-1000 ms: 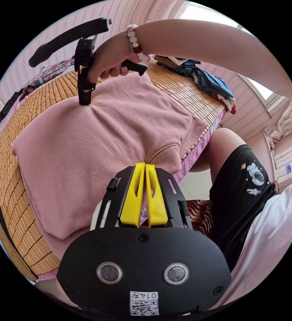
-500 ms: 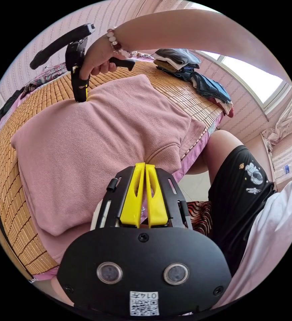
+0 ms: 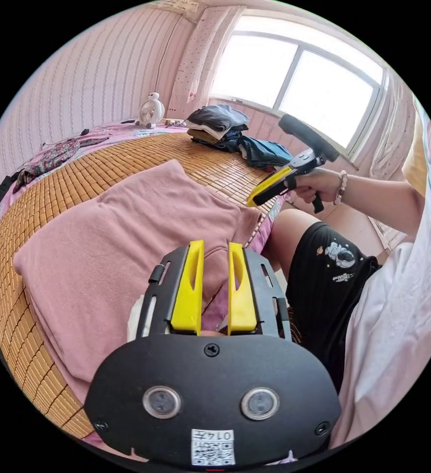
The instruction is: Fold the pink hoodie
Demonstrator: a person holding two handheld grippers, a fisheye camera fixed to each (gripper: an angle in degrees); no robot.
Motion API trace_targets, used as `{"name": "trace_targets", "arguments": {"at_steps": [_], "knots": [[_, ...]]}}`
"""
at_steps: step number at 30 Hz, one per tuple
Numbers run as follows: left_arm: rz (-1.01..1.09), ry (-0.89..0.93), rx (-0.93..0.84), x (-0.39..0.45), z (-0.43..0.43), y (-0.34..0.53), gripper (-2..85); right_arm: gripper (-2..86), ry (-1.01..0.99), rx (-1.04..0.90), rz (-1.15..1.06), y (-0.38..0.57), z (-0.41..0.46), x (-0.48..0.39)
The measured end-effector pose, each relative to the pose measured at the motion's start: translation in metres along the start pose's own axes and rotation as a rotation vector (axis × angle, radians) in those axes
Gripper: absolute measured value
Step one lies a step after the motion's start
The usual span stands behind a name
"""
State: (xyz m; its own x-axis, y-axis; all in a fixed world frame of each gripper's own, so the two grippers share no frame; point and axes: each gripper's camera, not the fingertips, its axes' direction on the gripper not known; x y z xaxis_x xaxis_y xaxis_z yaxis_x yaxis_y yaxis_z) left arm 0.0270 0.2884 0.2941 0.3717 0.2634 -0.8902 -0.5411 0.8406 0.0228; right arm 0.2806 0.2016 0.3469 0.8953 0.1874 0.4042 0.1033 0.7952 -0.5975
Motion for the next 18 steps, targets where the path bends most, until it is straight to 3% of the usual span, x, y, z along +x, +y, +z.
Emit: {"name": "trace_targets", "arguments": {"at_steps": [5,11,13,18], "knots": [[0.083,0.068,-0.008,0.013,0.028,-0.022,14.7,6.6,-0.156,-0.019,0.083,0.023,0.006,0.048],[0.125,0.085,-0.038,0.025,0.066,-0.052,17.6,3.9,-0.631,0.207,0.137,0.038,-0.026,0.104],[0.104,0.075,-0.049,0.023,0.073,-0.057,15.9,3.7,-0.762,0.308,0.156,0.043,-0.037,0.116],[0.038,-0.047,-0.091,0.015,0.067,-0.052,4.7,5.1,-0.739,0.312,0.197,0.059,-0.045,0.137]]}}
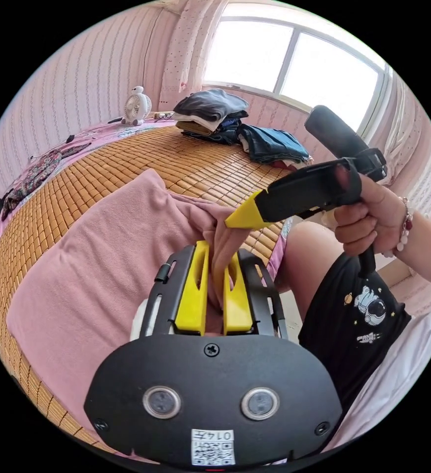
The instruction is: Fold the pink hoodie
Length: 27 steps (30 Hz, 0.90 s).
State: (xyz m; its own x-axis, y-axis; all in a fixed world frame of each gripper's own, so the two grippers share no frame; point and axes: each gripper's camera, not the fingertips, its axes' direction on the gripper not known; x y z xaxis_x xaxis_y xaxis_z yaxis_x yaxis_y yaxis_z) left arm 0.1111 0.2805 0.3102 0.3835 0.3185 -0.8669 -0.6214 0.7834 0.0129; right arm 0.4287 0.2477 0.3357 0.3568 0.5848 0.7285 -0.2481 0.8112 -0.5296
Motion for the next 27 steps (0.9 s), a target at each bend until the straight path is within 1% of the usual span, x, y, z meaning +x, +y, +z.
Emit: {"name": "trace_targets", "arguments": {"at_steps": [1,2,3,5,6,8,11,13,14,15,18,20,22,23,24,25,27], "knots": [[0.008,0.01,-0.007,0.0,-0.005,0.005,4.5,6.0,0.02,0.086,0.019,0.005,-0.017,0.01],[0.019,0.023,0.003,0.001,-0.013,0.012,4.6,6.5,0.043,0.126,0.043,0.008,-0.024,0.017],[0.023,0.032,0.006,0.001,-0.017,0.016,4.6,8.9,0.103,0.159,0.116,0.012,-0.032,0.035],[0.032,0.072,-0.008,0.003,-0.032,0.031,4.5,12.1,0.123,0.085,0.183,0.012,-0.026,0.059],[0.034,0.08,-0.013,0.004,-0.036,0.035,4.4,13.5,0.099,0.044,0.214,0.011,-0.017,0.069],[0.054,0.094,-0.028,0.008,-0.052,0.05,4.3,14.2,0.028,0.055,0.233,0.009,-0.005,0.077],[0.069,0.088,-0.036,0.013,-0.074,0.063,4.2,11.9,-0.081,0.248,0.341,0.01,-0.002,0.095],[0.068,0.058,-0.006,0.014,-0.087,0.067,4.2,7.7,-0.266,0.408,0.453,0.019,-0.001,0.115],[0.068,0.045,0.007,0.014,-0.094,0.066,4.1,6.9,-0.306,0.432,0.455,0.02,-0.002,0.116],[0.068,0.046,0.009,0.013,-0.096,0.065,4.1,5.5,-0.336,0.471,0.419,0.022,-0.008,0.112],[0.094,0.099,0.064,0.014,-0.104,0.058,4.0,3.9,-0.261,0.537,0.269,0.026,-0.044,0.084],[0.091,0.167,0.149,0.018,-0.108,0.054,4.0,3.4,-0.192,0.569,0.184,0.03,-0.073,0.067],[0.066,0.226,0.206,0.017,-0.111,0.05,3.9,3.1,-0.012,0.567,0.052,0.032,-0.105,0.03],[0.041,0.265,0.239,0.014,-0.113,0.05,3.9,3.1,0.047,0.559,0.015,0.031,-0.109,0.019],[0.028,0.286,0.254,0.013,-0.114,0.05,3.8,3.1,0.153,0.538,-0.064,0.028,-0.113,-0.006],[0.006,0.322,0.282,0.008,-0.117,0.052,3.7,3.1,0.233,0.514,-0.144,0.023,-0.11,-0.032],[-0.019,0.324,0.317,0.002,-0.124,0.058,3.6,3.4,0.311,0.459,-0.249,0.01,-0.09,-0.066]]}}
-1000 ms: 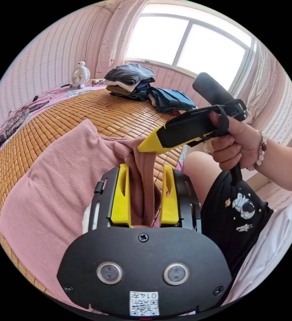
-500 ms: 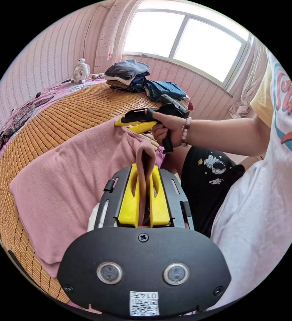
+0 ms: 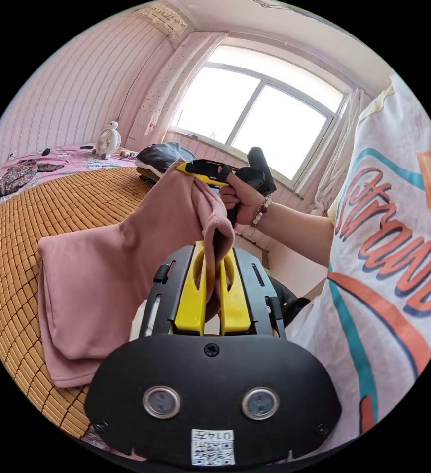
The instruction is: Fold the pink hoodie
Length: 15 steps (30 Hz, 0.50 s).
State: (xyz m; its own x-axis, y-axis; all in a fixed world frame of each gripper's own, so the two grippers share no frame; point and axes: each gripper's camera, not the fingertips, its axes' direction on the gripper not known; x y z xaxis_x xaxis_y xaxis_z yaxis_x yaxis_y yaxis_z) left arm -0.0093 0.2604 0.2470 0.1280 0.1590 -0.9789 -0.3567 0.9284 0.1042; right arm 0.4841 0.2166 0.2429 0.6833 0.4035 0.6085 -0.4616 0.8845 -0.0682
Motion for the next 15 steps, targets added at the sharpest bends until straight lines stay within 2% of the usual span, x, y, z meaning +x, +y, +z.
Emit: {"name": "trace_targets", "arguments": {"at_steps": [3,6,8,11,15], "knots": [[-0.047,-0.085,0.039,-0.01,-0.027,0.009,3.5,4.3,0.023,-0.105,-0.141,-0.019,0.055,-0.057],[-0.17,-0.2,0.1,-0.034,-0.064,0.023,3.5,6.5,-0.062,-0.18,-0.242,-0.026,0.125,-0.109],[-0.293,-0.331,0.14,-0.056,-0.091,0.041,3.7,7.8,-0.121,-0.245,-0.278,-0.027,0.172,-0.133],[-0.485,-0.461,0.091,-0.09,-0.104,0.064,3.9,8.1,-0.104,-0.375,-0.316,-0.025,0.228,-0.164],[-0.672,-0.411,0.121,-0.123,-0.107,0.084,4.0,3.5,-0.079,-0.31,-0.377,-0.022,0.223,-0.195]]}}
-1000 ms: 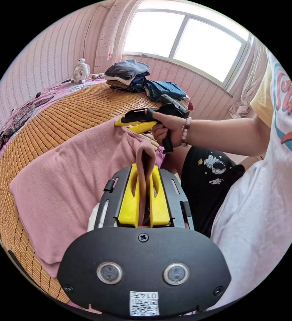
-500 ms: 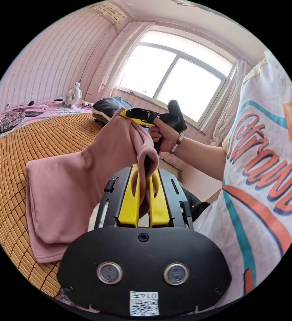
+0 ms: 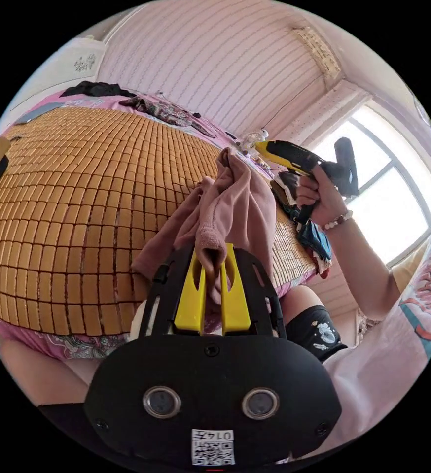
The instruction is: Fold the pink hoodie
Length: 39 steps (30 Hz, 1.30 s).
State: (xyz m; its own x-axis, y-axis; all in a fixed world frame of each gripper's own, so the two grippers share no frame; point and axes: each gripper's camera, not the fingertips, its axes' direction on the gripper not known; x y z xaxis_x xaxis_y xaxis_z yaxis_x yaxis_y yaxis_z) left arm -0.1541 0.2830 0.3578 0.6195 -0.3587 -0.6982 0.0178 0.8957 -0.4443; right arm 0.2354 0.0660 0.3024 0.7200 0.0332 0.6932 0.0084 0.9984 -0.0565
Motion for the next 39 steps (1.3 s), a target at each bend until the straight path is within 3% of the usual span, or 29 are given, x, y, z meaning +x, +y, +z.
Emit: {"name": "trace_targets", "arguments": {"at_steps": [7,12,15,20,23,26,29,33,36,39], "knots": [[-0.172,0.089,0.003,-0.033,-0.002,-0.016,6.4,0.0,0.077,-0.211,-0.121,-0.022,0.093,-0.019],[-0.243,0.026,0.058,-0.054,-0.019,-0.013,5.6,-0.3,0.139,-0.311,-0.124,-0.05,0.165,-0.011],[-0.237,-0.069,-0.042,-0.058,-0.01,-0.013,5.1,-0.4,0.105,-0.391,-0.104,-0.051,0.205,-0.002],[-0.15,-0.082,-0.004,-0.066,-0.006,-0.01,3.1,-0.5,0.049,-0.372,-0.036,-0.06,0.233,0.016],[-0.199,-0.041,-0.018,-0.071,-0.015,-0.013,4.4,-0.4,0.002,-0.384,0.006,-0.069,0.24,0.023],[-0.282,0.032,-0.011,-0.082,-0.037,-0.014,6.1,0.3,-0.088,-0.349,0.019,-0.084,0.224,0.022],[-0.287,-0.068,0.073,-0.08,-0.07,-0.007,5.7,2.2,-0.215,-0.247,0.015,-0.095,0.18,0.015],[-0.322,-0.085,0.103,-0.072,-0.088,0.004,6.9,9.9,-0.016,-0.278,-0.148,-0.093,0.147,0.0],[-0.373,-0.005,0.08,-0.062,-0.078,0.016,10.6,14.8,0.115,-0.425,-0.228,-0.096,0.166,0.008],[-0.351,-0.046,0.009,-0.048,-0.057,0.024,13.1,16.4,0.144,-0.604,-0.232,-0.103,0.209,0.028]]}}
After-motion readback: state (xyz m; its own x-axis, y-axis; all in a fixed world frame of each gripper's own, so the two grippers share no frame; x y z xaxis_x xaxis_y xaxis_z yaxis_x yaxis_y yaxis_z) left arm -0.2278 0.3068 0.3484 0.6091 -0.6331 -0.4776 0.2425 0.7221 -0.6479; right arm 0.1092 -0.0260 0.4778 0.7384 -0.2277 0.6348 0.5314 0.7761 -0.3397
